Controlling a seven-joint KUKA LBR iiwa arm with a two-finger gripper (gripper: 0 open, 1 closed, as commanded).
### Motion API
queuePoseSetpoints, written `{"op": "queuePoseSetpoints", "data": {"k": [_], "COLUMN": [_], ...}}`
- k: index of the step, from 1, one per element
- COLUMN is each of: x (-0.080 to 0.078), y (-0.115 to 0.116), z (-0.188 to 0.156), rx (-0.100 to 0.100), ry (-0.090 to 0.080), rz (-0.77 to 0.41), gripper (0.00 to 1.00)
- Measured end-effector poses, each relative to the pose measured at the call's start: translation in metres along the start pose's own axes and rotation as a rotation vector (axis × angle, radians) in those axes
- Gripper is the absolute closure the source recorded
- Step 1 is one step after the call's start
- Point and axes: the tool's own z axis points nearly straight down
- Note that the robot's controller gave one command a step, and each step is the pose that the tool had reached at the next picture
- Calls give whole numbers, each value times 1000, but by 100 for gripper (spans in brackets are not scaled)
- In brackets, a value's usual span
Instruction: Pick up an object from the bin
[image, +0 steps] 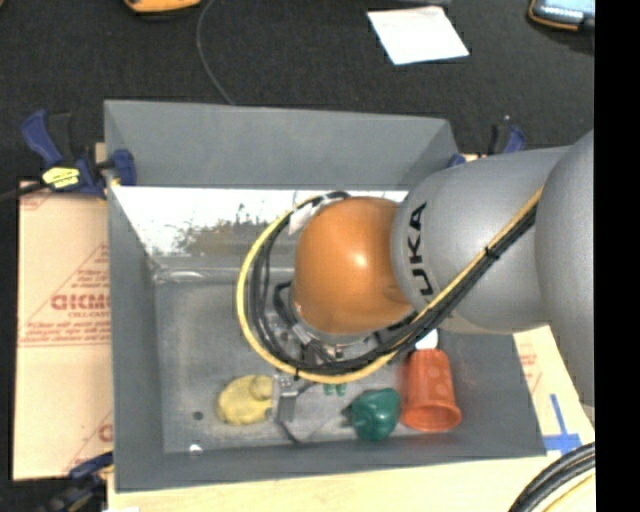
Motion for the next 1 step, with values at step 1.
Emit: {"op": "queuePoseSetpoints", "data": {"k": [1], "x": [-4], "y": [-7], "z": [98], "rx": [5], "ry": [16], "rz": [-51], "gripper": [0]}}
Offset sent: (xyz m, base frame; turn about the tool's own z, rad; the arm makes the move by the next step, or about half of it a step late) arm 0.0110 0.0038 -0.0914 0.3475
